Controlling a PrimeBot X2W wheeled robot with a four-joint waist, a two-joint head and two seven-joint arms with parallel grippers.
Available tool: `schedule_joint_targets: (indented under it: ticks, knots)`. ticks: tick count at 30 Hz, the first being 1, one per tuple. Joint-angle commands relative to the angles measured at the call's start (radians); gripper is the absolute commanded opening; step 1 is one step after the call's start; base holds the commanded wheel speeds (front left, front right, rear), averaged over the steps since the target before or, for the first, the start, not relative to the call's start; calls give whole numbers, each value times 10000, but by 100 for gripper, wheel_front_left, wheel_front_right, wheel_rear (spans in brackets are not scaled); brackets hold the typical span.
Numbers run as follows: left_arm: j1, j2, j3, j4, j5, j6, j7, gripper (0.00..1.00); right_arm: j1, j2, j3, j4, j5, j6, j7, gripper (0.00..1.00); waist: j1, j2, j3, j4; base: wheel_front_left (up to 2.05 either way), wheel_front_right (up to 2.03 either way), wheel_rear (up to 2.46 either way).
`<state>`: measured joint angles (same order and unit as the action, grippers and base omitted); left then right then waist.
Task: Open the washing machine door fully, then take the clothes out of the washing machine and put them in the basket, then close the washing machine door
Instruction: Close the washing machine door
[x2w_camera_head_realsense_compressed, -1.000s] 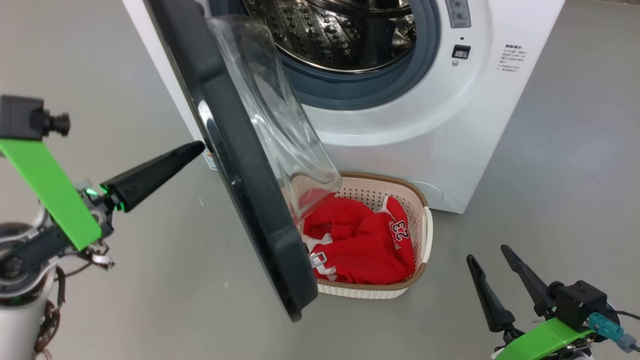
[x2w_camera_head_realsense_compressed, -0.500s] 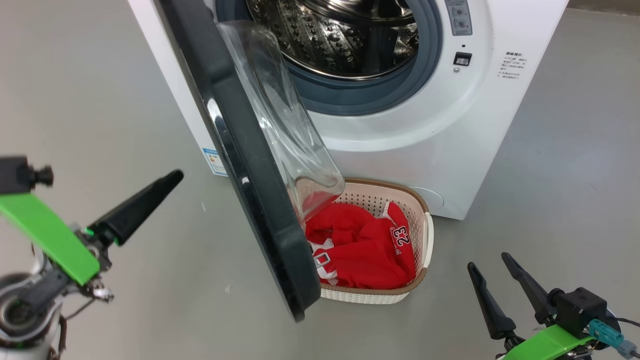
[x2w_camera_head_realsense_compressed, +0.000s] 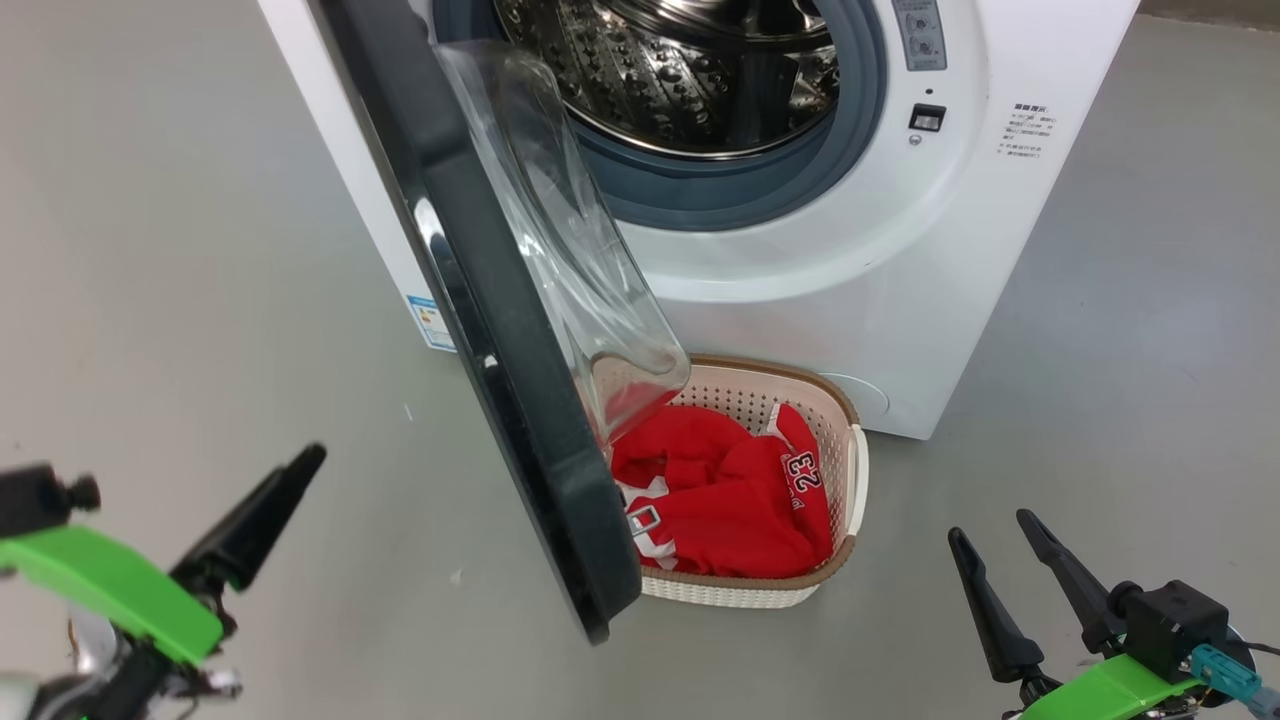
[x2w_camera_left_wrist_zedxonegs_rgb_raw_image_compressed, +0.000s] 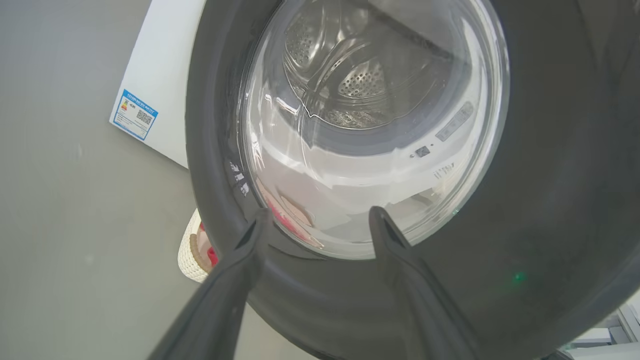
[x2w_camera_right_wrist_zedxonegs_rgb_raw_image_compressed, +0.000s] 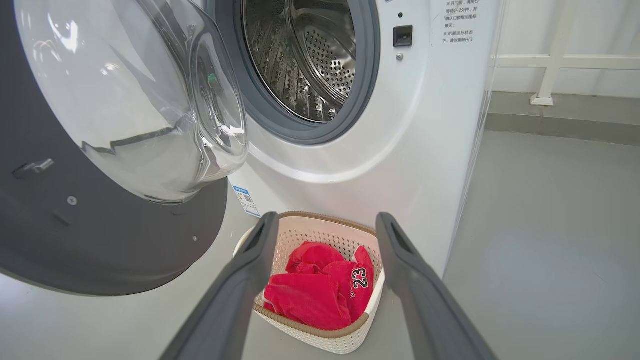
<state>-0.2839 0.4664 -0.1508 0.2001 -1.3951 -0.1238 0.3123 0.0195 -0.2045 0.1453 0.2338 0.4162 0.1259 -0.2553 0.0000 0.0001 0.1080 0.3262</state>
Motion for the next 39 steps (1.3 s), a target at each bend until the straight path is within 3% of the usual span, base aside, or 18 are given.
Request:
schedule_joint_targets:
  ticks: [1,19,25,27,30,33,39]
  knots:
    - [-80,474,369,-114,-37,-69,-200,100,20,-137,166,-266,-104,48,-65,100,0,-1,-1,6,0,0,0]
    - [1043,464,-1256,1237,1017,-69,-4747,100,-29,-145,167,-261,-84,48,-65,100,0,-1,101,-93,0,0,0]
    - [1058,379,-1769,1668,1729,-69,-5621,100,-58,-162,158,-268,-90,48,-65,100,0,-1,131,-136,0,0,0]
    - [1066,314,-1746,1892,2392,-69,-5712,100,-65,-159,146,-274,-92,48,-65,100,0,-1,137,-154,0,0,0]
    - [1068,-228,-661,1945,3638,-69,-5733,100,-65,-146,116,-286,-90,48,-65,100,0,-1,135,-167,0,0,0]
    - [1371,-1016,483,1668,5323,-17,-5736,100,-88,-137,120,-293,-82,48,-65,100,0,-1,163,-205,0,0,0]
    - [2042,-2483,1641,894,8416,-16,-5738,100,-159,-133,74,-293,-93,48,-65,100,0,-1,254,-241,0,0,0]
